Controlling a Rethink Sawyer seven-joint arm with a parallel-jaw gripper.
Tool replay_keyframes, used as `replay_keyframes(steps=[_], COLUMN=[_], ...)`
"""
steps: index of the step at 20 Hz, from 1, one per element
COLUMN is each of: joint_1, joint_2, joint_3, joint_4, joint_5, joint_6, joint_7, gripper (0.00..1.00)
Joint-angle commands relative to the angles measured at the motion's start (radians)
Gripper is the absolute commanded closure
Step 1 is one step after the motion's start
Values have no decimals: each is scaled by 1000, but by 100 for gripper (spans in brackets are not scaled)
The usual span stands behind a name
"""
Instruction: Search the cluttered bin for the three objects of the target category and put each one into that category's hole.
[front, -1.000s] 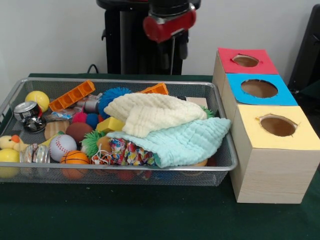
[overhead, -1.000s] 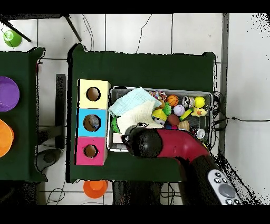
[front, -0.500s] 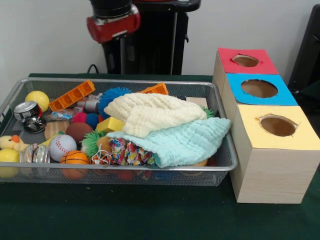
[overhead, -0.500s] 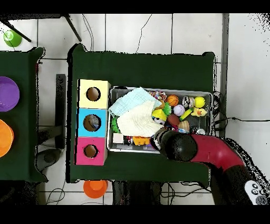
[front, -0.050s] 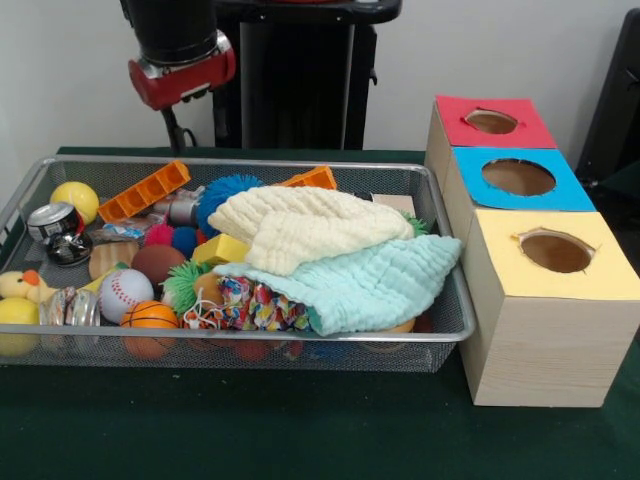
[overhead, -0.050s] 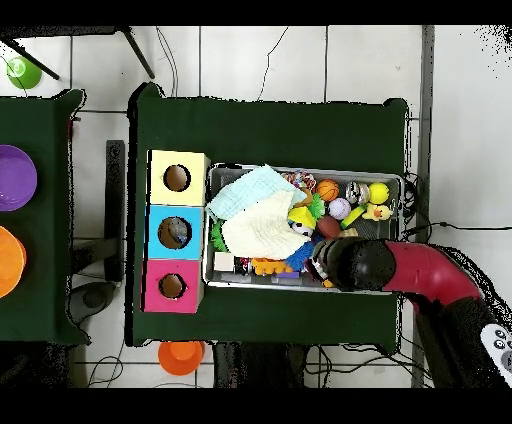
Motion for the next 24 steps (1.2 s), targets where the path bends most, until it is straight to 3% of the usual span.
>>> replay_keyframes(steps=[1,4,13,24], joint_1=[0,-8,-20,0], joint_2=[116,154,166,243], joint_3=[83,86,105,105], joint_4=[-153,-199,-250,-314], joint_5=[-135,-194,-290,-354], joint_6=[128,128,122,141], joint_7=[-285,-309,-335,-338], gripper=[0,0,0,0])
